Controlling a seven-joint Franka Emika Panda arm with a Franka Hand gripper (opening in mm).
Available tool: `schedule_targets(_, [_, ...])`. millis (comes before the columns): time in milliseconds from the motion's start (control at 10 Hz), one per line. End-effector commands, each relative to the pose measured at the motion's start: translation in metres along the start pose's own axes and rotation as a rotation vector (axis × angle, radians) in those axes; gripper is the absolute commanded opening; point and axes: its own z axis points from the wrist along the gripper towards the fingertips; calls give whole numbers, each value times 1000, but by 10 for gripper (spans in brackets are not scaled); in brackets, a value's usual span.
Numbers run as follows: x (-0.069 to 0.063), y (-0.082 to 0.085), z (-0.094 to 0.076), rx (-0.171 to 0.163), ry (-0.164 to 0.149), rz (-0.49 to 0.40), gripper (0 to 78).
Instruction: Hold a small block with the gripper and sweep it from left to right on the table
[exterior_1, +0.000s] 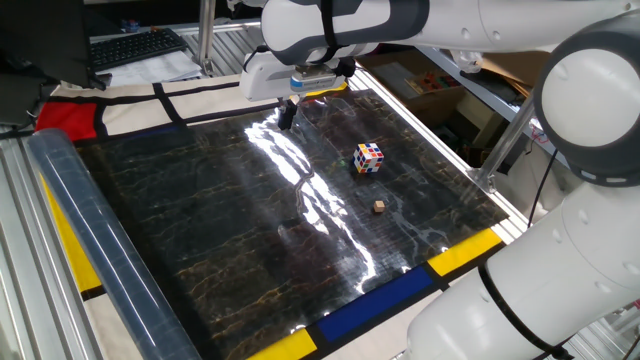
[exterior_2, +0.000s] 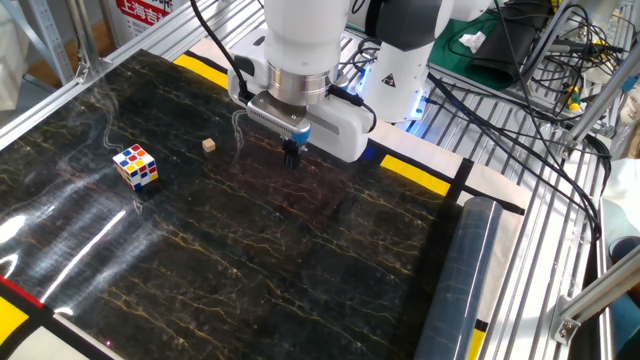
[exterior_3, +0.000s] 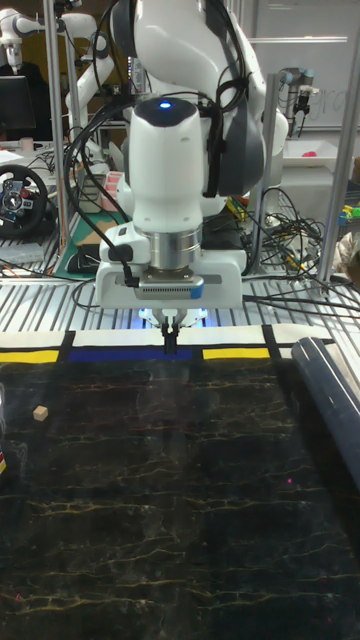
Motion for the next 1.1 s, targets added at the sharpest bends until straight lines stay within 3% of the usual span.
schedule_targets(100, [0, 0, 0, -46, 86, 1, 0])
schedule_targets(200, [0, 0, 0, 17, 85, -21, 0])
schedule_targets(300, [0, 0, 0, 38, 85, -29, 0])
schedule_targets(400, [0, 0, -1, 17, 87, -13, 0])
schedule_targets(1100, [-1, 0, -1, -9, 88, -18, 0])
